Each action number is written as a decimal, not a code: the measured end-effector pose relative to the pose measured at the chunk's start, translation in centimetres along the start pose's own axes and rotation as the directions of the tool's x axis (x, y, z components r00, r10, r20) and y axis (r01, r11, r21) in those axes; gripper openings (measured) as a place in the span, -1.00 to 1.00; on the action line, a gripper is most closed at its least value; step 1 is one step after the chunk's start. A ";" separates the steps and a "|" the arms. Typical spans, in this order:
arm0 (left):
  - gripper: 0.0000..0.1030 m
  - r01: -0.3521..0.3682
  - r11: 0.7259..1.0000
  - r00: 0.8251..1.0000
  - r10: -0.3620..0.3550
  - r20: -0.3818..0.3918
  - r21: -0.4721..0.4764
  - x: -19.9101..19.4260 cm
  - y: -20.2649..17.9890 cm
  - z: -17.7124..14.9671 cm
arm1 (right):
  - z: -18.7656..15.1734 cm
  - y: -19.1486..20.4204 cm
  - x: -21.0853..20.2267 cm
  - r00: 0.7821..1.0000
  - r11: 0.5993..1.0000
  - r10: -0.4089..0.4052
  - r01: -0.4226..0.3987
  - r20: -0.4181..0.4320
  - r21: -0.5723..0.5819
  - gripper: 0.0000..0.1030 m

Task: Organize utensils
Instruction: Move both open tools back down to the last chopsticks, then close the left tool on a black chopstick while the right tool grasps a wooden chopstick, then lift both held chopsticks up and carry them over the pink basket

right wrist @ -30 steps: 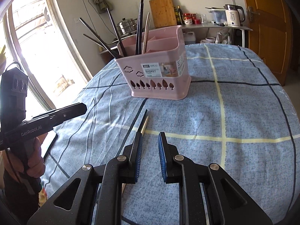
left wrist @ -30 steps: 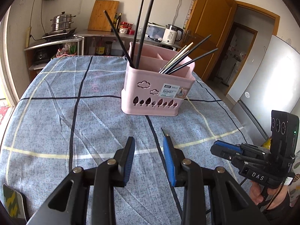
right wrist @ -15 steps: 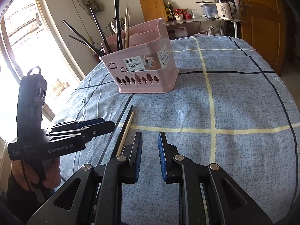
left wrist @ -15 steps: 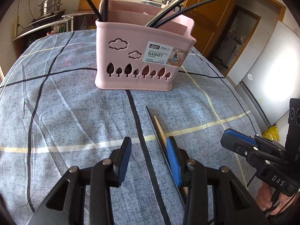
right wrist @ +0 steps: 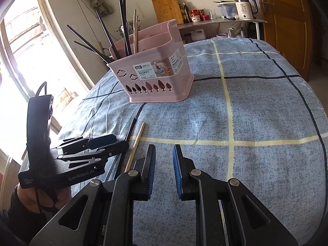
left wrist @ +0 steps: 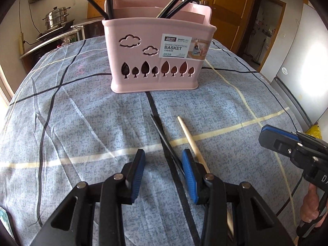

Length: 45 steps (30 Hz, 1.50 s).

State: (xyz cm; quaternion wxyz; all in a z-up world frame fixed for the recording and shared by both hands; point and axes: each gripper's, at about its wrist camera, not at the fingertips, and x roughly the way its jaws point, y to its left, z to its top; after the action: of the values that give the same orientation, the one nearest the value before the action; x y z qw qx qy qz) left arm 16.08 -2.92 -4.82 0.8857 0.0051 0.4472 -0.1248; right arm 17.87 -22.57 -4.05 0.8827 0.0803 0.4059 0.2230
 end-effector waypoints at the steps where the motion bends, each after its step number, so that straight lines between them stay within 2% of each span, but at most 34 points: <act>1: -0.32 -0.002 1.000 1.000 0.002 0.001 0.005 -0.1 0.1 -0.1 | 0.0 0.1 0.1 1.000 1.000 0.001 -0.001 -0.002 -0.001 -0.66; 3: -0.66 -0.018 1.000 1.000 0.018 0.000 0.019 -0.3 0.6 -0.2 | 0.1 0.3 0.2 1.000 1.000 0.001 -0.001 -0.005 -0.009 -0.66; 9: -0.83 0.014 0.998 1.000 -0.013 -0.024 0.053 -0.7 2.5 0.1 | 0.5 1.7 1.0 1.000 0.999 -0.010 0.009 -0.028 -0.050 -0.66; 11: -0.84 0.036 0.997 0.999 -0.034 -0.037 0.075 -0.9 3.2 0.2 | 0.8 2.1 1.4 0.999 0.998 -0.014 0.011 -0.041 -0.066 -0.66; 14: -0.84 0.026 0.997 0.998 -0.022 -0.050 0.068 -1.0 4.7 0.4 | 1.2 2.7 2.4 0.998 0.996 -0.018 0.013 -0.062 -0.083 -0.66; 19: -0.82 0.036 0.999 0.998 -0.037 -0.047 -0.026 -1.2 6.4 1.4 | 2.3 3.7 4.7 0.995 0.995 -0.013 0.004 -0.097 -0.095 -0.66; 24: -0.77 -0.004 0.998 0.998 0.001 -0.055 -0.062 0.0 6.7 2.5 | 3.2 4.5 7.1 0.991 0.994 -0.029 0.015 -0.128 -0.108 -0.66; 27: -0.77 0.000 0.997 0.998 -0.005 -0.060 -0.083 0.8 6.7 2.5 | 3.5 5.0 8.2 0.989 0.993 -0.037 0.019 -0.142 -0.120 -0.66; 32: -0.77 -0.005 0.996 0.999 0.001 -0.036 -0.089 1.1 6.6 2.3 | 3.5 5.4 9.6 0.985 0.987 -0.071 0.047 -0.157 -0.154 -0.67; 35: -0.77 -0.002 0.997 0.999 0.000 -0.032 -0.075 1.1 5.9 2.3 | 3.4 5.3 9.7 0.982 0.982 -0.100 0.072 -0.158 -0.172 -0.85; 37: -0.77 0.006 0.998 0.999 -0.008 -0.032 -0.067 1.2 5.4 2.1 | 3.4 4.9 9.5 0.982 0.985 -0.092 0.066 -0.165 -0.156 -0.88; 45: -0.77 -0.009 1.000 0.999 0.008 -0.039 -0.026 1.4 4.7 2.6 | 3.7 5.0 9.4 0.969 0.974 -0.142 0.100 -0.203 -0.205 -0.88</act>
State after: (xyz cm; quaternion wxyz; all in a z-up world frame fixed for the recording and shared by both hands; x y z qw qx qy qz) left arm 20.05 1.01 -4.87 0.8773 -0.0020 0.4659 -0.1152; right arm 24.33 -13.64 -6.41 0.8488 -0.0554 0.4803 0.2141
